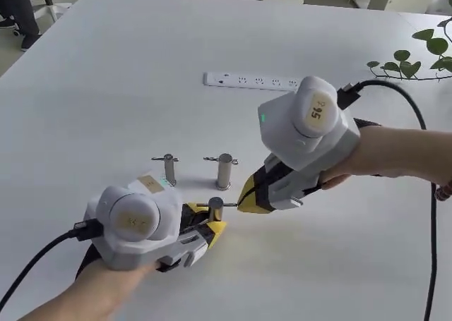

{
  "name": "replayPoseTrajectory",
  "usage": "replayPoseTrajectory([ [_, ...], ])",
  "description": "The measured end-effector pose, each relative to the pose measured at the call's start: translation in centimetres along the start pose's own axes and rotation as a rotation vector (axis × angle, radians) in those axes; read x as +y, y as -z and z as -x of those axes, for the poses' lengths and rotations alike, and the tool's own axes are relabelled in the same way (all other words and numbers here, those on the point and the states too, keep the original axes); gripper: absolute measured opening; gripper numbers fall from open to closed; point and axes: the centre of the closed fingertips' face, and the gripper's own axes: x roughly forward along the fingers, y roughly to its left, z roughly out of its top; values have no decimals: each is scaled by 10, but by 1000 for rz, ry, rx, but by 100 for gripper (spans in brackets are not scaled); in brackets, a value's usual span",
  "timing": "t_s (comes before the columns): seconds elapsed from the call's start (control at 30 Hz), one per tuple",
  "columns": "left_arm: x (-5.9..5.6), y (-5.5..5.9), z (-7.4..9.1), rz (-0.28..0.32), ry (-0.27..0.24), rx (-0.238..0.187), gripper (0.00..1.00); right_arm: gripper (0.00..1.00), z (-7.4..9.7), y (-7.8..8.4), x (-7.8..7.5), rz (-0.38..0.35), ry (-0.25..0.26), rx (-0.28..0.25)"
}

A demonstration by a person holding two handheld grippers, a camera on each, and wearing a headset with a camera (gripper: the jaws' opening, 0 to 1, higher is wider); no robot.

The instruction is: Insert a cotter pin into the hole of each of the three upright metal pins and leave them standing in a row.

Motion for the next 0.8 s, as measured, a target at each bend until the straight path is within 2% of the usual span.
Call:
replayPoseTrajectory([
  [0.4,-1,0,0,5,0,-1,12,0,-2,-11,3,-2,-2,-25],
  [0.57,-1,0,0,2,0,0,12,0,-3,-8,2,2,-1,-17],
  [0.67,-1,0,0,2,1,1,12,0,-2,-6,5,-14,-19,-20],
  [0.77,-1,0,0,1,1,1,12,8,0,-5,4,-11,-8,-28],
  [0.8,-1,0,0,3,1,0,12,10,1,-9,4,-32,-10,-52],
])
